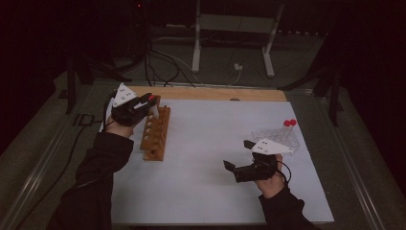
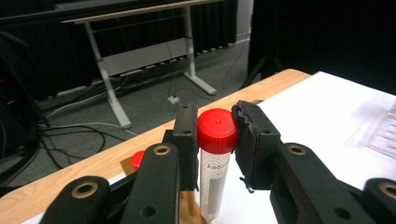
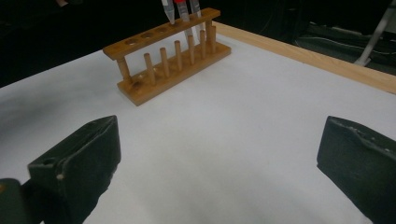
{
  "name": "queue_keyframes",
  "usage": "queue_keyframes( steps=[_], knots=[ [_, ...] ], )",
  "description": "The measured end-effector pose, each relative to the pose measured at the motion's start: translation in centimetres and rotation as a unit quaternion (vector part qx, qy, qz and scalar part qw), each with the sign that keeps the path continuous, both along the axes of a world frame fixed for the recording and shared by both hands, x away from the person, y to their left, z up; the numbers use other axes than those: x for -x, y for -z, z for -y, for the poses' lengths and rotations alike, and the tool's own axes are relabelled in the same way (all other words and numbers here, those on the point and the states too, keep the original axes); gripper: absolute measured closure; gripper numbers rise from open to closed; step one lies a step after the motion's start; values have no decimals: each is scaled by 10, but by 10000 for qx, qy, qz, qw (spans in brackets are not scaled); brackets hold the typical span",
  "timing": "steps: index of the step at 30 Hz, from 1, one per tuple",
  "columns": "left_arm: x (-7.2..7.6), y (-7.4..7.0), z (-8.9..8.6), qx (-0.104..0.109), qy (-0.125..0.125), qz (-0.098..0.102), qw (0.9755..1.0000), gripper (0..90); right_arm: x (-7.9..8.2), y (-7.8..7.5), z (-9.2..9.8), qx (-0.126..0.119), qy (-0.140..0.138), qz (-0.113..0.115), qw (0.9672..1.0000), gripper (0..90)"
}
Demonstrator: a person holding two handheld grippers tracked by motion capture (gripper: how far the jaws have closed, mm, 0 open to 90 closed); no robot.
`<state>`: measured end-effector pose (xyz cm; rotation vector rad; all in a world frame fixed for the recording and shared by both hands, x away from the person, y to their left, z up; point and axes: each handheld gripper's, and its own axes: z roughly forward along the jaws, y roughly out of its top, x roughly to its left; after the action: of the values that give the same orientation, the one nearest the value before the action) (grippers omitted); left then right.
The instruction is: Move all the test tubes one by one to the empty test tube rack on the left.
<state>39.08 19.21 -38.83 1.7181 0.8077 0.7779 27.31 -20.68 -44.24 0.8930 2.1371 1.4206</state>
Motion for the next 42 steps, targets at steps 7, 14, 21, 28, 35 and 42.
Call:
queue_keyframes(
  steps=[7,14,21,28,35,42],
  knots=[
    [-9,5,-8,21,-346,1,9994,720,-1,1,1,-13,-18,-18,10000,0],
    [-16,18,-12,-2,-549,-77,9985,720,-1,1,2,-32,4,-24,10000,0],
    [-22,37,-9,-67,-570,-328,9978,720,-2,2,4,-94,11,-47,9999,0],
    [-26,53,-4,-286,-615,-518,9964,720,-2,2,4,-109,22,-34,9999,0],
    [-27,58,-2,-441,-642,-654,9948,719,-2,2,5,-116,27,-41,9999,0],
    [-27,60,-1,-536,-646,-733,9938,716,-2,2,5,-140,34,-36,9999,0]
  ],
)
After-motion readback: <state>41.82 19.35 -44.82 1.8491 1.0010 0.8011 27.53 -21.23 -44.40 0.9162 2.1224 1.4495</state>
